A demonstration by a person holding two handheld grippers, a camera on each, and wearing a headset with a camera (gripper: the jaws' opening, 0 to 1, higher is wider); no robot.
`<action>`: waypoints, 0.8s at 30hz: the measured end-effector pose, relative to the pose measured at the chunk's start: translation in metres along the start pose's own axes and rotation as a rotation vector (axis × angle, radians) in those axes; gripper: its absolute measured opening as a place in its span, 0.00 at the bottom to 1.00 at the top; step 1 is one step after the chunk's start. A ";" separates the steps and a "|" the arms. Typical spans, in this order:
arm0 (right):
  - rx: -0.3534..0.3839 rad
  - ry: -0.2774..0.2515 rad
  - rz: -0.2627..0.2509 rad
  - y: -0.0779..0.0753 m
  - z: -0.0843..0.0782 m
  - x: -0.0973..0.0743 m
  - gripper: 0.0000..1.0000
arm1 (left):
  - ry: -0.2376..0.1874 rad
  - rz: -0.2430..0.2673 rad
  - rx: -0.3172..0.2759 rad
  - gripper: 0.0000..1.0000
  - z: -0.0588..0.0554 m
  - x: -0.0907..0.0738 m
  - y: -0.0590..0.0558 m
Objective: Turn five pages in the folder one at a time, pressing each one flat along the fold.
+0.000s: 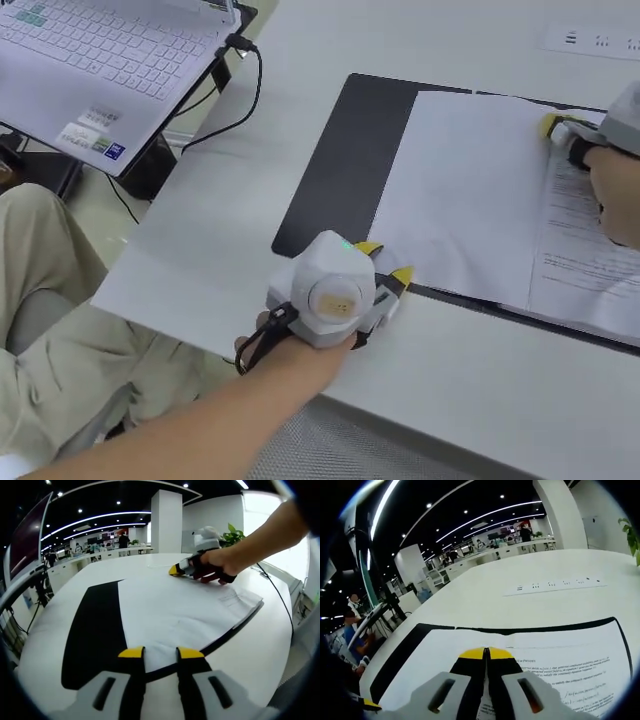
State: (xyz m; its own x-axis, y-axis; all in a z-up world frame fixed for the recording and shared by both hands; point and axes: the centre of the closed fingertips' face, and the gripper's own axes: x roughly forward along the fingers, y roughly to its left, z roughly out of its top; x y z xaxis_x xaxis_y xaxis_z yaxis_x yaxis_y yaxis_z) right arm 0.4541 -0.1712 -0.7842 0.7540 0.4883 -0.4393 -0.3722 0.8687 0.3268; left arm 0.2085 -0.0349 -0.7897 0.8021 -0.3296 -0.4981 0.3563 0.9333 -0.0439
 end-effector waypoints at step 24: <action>0.010 0.013 0.045 0.051 -0.048 -0.089 0.00 | -0.006 -0.002 0.005 0.23 -0.002 0.002 0.000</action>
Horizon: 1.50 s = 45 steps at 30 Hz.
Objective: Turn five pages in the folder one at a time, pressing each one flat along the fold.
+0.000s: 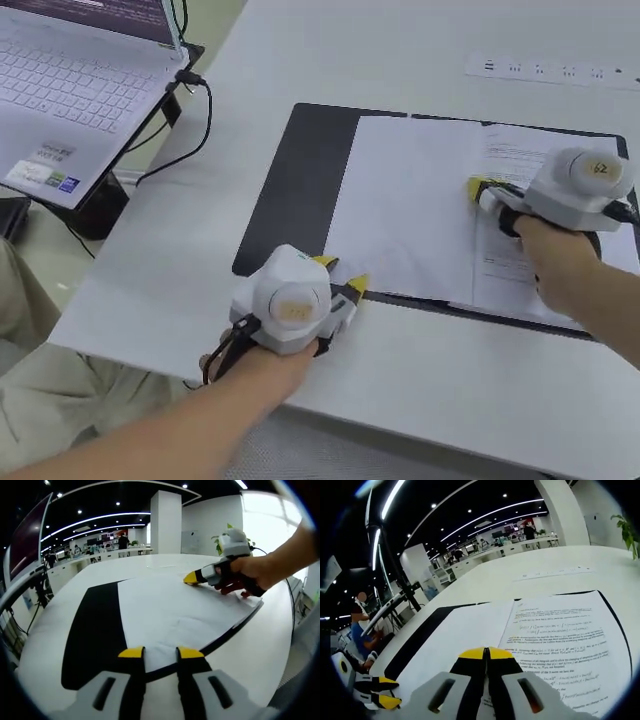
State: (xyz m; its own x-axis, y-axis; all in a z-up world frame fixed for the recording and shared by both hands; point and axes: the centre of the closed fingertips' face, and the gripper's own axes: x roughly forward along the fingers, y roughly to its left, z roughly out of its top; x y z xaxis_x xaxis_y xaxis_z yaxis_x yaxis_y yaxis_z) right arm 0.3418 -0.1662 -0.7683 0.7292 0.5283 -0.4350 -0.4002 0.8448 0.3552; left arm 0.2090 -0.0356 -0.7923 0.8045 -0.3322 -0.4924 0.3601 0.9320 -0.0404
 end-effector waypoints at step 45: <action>0.060 0.247 0.071 0.056 -0.100 -0.110 0.00 | 0.002 -0.004 0.014 0.23 0.002 -0.005 0.000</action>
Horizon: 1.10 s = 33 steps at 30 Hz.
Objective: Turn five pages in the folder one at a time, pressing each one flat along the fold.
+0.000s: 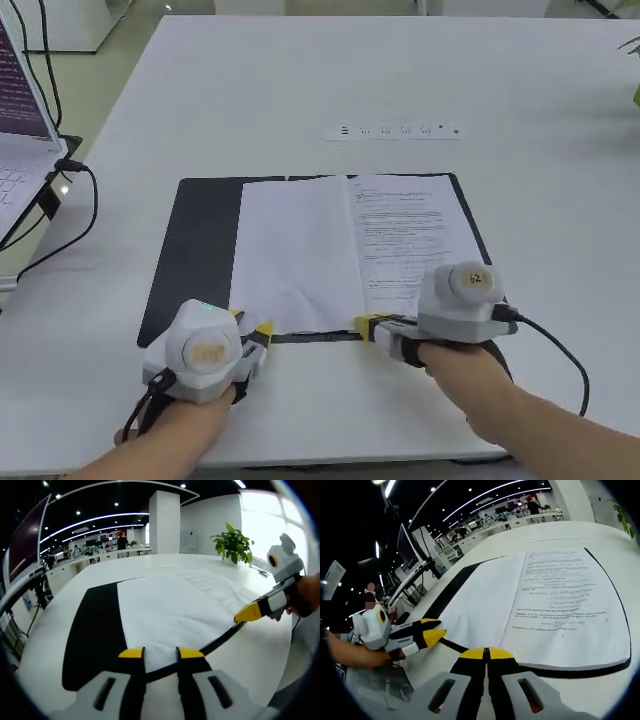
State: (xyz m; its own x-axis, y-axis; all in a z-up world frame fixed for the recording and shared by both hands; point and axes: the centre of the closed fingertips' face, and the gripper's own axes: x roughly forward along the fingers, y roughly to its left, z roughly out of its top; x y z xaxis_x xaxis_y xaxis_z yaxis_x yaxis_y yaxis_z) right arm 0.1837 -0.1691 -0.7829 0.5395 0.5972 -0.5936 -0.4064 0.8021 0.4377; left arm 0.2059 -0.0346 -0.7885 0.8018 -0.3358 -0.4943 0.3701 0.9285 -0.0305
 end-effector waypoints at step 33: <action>0.043 -0.315 -0.150 -0.027 0.063 -0.198 0.09 | -0.024 -0.050 -0.203 0.43 0.080 -0.114 -0.011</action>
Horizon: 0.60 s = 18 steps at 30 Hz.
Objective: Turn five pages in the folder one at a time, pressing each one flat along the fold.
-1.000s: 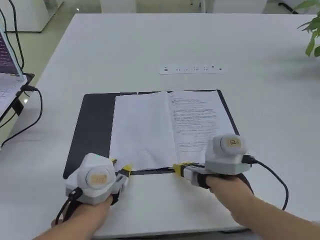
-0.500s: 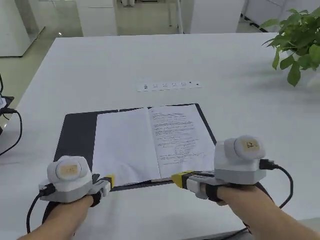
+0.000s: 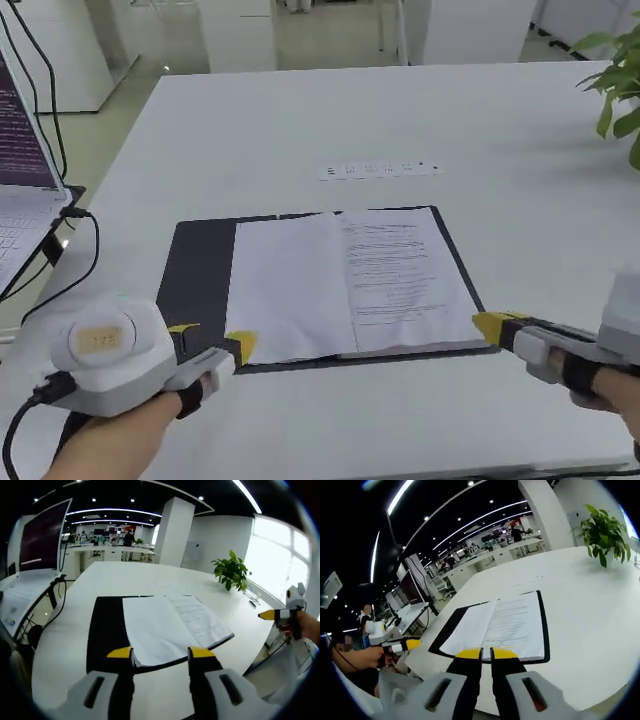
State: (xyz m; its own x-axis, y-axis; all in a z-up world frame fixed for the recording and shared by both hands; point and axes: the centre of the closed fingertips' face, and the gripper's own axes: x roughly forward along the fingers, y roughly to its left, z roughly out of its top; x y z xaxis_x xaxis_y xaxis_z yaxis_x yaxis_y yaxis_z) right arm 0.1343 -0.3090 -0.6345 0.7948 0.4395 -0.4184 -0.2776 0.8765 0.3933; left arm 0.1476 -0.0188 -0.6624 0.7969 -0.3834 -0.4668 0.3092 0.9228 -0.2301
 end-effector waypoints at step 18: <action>-0.082 -0.040 -0.159 -0.049 0.010 -0.015 1.00 | 0.001 0.095 0.004 0.99 -0.004 -0.044 0.015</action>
State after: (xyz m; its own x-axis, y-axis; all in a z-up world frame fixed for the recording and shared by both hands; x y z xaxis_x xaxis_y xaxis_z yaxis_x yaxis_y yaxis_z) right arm 0.1414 -0.3606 -0.6395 0.8525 0.2873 -0.4368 -0.1885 0.9482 0.2558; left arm 0.1153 0.0122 -0.6488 0.8221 -0.2940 -0.4875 0.2340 0.9552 -0.1814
